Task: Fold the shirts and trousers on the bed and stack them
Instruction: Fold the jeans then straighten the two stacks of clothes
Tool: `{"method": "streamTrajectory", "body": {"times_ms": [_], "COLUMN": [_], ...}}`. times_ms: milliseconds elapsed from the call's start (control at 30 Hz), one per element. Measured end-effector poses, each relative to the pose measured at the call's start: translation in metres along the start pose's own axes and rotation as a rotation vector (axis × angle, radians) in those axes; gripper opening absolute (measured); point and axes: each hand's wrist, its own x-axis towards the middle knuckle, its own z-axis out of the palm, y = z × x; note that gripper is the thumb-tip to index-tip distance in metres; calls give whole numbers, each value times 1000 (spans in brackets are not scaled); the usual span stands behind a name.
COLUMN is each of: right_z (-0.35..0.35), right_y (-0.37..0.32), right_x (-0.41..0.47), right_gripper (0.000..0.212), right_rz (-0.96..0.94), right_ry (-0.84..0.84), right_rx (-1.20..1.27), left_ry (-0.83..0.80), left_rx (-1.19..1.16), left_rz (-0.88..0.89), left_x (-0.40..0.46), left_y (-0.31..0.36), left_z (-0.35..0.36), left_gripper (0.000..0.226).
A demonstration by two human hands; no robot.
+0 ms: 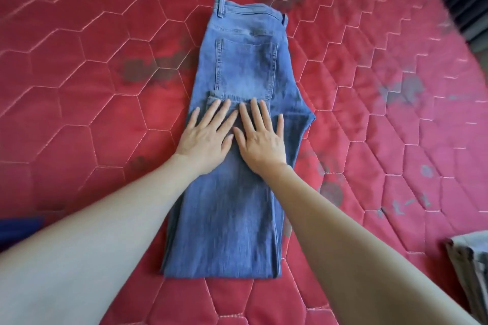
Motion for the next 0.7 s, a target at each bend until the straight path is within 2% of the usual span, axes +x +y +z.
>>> {"method": "streamTrajectory", "body": {"times_ms": [67,200,367,467,600,700], "right_z": [8,13,13,9,4,7], "right_y": [11,18,12,6,-4,-6], "right_x": [-3,-15,-68,-111,-173,-210], "right_gripper": [62,64,63,61,59,58], "right_rz": [4,219,198,159,161,299], "right_ry": [27,80,31,17,119,183], "right_rx": [-1,81,138,261,440,488], "left_ry": [5,-15,-21,-39,-2,84], "left_rx": [-38,-101,-119,-173,-186,-197], "left_rz": [-44,-278,-200,-179,-110,-213], "left_x": [-1,-8,-49,-92,-157,-194], "left_y": [-4,0,9,17,22,26], "left_z": [7,8,3,0,-2,-5], "left_gripper": [61,68,65,63,60,58]}}
